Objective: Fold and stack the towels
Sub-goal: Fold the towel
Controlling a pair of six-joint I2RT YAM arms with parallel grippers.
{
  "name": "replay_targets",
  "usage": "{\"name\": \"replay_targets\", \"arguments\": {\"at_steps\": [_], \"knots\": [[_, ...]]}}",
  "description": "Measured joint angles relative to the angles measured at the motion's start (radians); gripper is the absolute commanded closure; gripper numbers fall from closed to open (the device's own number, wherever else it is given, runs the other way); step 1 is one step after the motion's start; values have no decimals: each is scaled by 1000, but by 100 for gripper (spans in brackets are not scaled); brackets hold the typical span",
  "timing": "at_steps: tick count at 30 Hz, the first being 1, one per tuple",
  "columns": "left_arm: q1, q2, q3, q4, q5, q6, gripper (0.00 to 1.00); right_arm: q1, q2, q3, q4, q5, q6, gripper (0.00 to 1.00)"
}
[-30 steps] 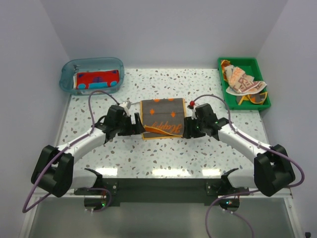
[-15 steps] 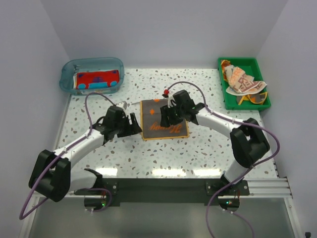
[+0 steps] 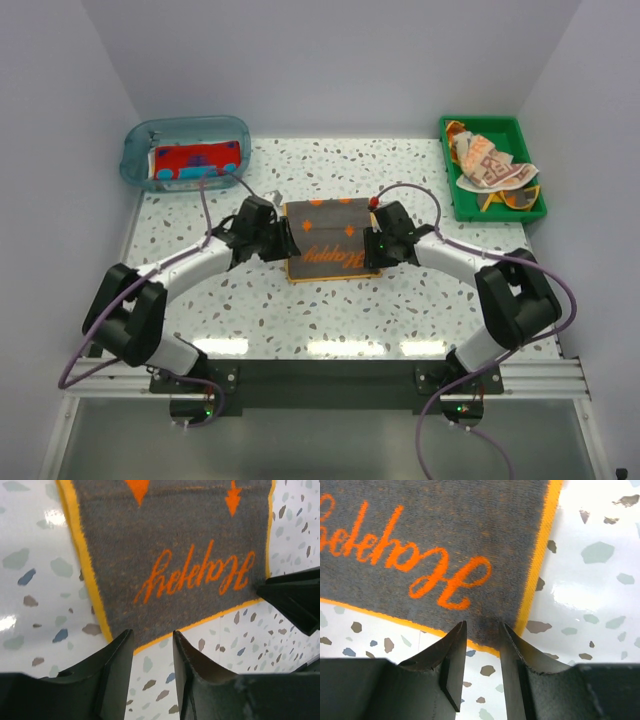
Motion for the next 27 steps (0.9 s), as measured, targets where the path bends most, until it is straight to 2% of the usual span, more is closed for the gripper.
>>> {"name": "replay_targets", "arguments": {"at_steps": [5, 10, 15, 18, 20, 23, 27], "knots": [[-6, 141, 80, 19, 10, 35, 65, -7, -6, -21, 1, 15, 13, 69], [-16, 233, 64, 14, 24, 53, 67, -7, -7, -59, 3, 13, 34, 73], [-27, 156, -32, 37, 48, 51, 67, -5, -73, -120, -19, -21, 69, 73], [-37, 63, -100, -4, 56, 51, 55, 6, -142, -160, -89, -55, 81, 71], [-42, 11, -103, -45, 48, 55, 50, 10, -185, -161, -145, -62, 81, 70], [-42, -14, -45, -88, 24, 61, 48, 7, -211, -110, -196, -58, 75, 70], [-34, 29, 130, -84, -16, 89, 51, -19, -168, 51, -175, -50, 59, 72]]}}
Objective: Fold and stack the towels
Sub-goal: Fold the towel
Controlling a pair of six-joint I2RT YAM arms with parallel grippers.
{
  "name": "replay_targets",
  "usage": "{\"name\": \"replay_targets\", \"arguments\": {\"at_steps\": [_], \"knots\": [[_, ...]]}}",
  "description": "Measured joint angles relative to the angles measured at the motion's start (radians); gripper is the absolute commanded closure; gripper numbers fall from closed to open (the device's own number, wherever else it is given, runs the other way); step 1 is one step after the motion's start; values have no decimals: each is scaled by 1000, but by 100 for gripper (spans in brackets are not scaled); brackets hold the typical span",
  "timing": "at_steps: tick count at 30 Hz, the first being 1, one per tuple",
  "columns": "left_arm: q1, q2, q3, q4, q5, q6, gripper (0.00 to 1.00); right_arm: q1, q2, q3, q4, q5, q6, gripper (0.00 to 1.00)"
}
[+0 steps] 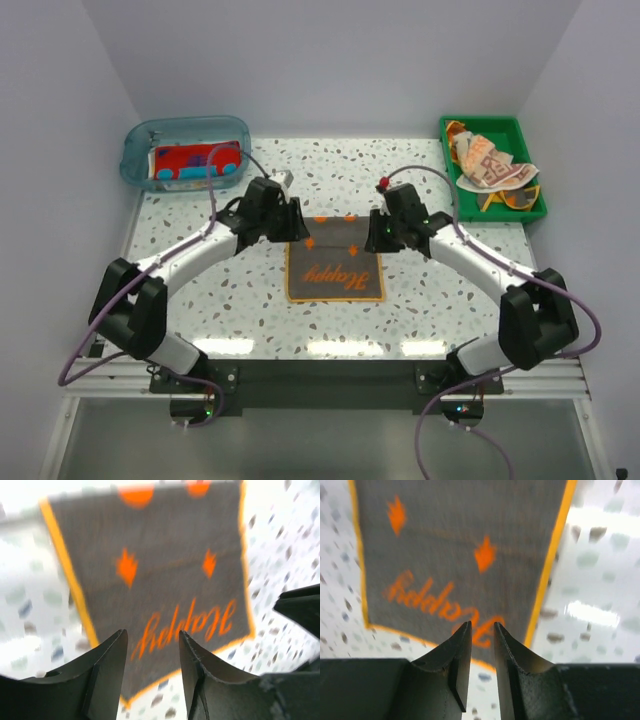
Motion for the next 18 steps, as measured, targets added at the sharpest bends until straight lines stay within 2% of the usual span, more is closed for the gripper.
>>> {"name": "replay_targets", "arguments": {"at_steps": [3, 7, 13, 18], "knots": [[26, 85, 130, 56, -12, 27, 57, -42, 80, 115, 73, 11, -12, 75], [72, 250, 258, 108, -11, 60, 60, -97, 214, 215, 174, 15, -21, 79], [129, 461, 340, 122, -3, 99, 61, -142, 411, 289, 274, 15, -26, 80], [144, 533, 350, 133, 13, 113, 61, -163, 526, 297, 311, 15, -26, 82]]}}
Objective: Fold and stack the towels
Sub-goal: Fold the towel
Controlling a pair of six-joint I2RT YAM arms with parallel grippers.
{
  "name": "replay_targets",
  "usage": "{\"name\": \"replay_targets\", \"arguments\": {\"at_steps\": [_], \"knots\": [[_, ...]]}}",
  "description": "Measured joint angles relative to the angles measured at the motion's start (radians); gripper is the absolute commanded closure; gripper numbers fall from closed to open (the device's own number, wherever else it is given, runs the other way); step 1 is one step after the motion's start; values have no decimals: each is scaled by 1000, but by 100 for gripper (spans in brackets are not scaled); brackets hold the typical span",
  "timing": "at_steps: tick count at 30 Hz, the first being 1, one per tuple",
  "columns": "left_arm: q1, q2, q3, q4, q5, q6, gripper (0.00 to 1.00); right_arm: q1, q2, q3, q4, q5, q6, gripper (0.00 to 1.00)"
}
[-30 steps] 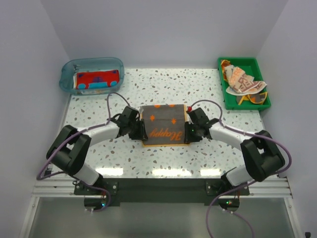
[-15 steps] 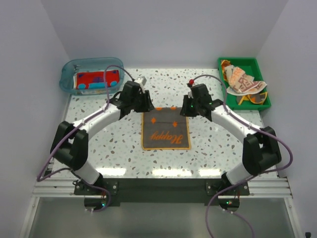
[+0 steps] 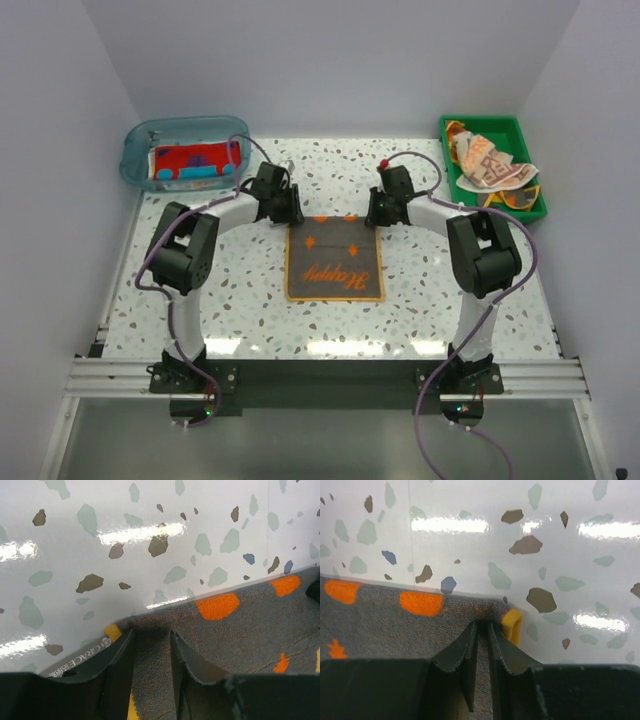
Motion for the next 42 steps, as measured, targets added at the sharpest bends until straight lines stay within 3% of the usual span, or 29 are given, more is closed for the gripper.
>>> {"name": "replay_targets", "arguments": {"at_steps": [4, 7, 11, 13, 19, 21, 27, 42], "knots": [[4, 3, 2, 12, 9, 16, 52, -10, 13, 1, 23, 5, -9, 81], [6, -4, 2, 18, 10, 51, 39, -13, 11, 3, 16, 8, -52, 74], [16, -42, 12, 2, -10, 157, 7, -18, 6, 50, -61, -3, -187, 67], [24, -58, 42, -16, -23, 233, 0, -28, 5, 100, -123, -14, -286, 64], [37, -74, 150, -74, -14, 516, 0, -72, 10, 269, -294, -76, -554, 59], [40, -71, 177, -105, 10, 594, 5, -84, 26, 342, -356, -101, -624, 59], [42, 3, 275, -233, 85, 758, 7, -92, 138, 539, -518, -167, -781, 55], [42, 127, 394, -395, 146, 863, 18, -76, 301, 611, -690, -240, -880, 60]]}}
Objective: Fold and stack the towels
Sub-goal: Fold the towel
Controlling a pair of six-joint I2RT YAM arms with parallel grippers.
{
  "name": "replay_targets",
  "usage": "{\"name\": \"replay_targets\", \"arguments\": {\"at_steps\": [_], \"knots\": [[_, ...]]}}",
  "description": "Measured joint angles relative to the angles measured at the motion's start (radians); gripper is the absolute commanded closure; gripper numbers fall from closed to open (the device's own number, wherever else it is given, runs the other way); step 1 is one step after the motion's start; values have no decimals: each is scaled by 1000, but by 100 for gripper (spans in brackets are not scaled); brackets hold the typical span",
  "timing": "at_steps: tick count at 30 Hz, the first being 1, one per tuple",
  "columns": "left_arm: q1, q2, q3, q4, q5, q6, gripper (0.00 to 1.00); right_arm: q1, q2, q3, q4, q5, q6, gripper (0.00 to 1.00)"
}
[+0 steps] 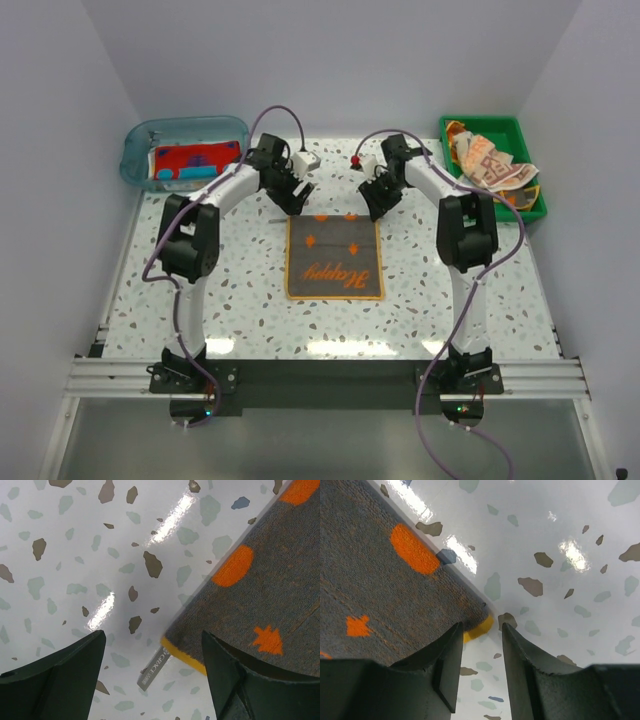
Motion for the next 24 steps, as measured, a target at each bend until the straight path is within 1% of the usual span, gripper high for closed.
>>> {"name": "replay_targets", "arguments": {"at_steps": [10, 13, 14, 16, 18, 20, 24], "knots": [[0, 47, 24, -45, 24, 28, 22, 12, 37, 20, -1, 0, 0, 65], [0, 55, 24, -52, 30, 32, 24, 13, 40, 24, 0, 0, 0, 68], [0, 57, 24, -53, 32, 35, 25, 13, 41, 24, 0, 0, -1, 71], [0, 60, 26, -56, 37, 41, 28, 13, 42, 26, -1, 0, -3, 73], [0, 67, 32, -64, 44, 43, 36, 13, 44, 27, 0, 0, -6, 80], [0, 75, 37, -70, 51, 43, 38, 13, 44, 27, -1, 0, -10, 89], [0, 90, 40, -85, 71, 45, 47, 17, 45, 27, -2, 0, -11, 92]]}}
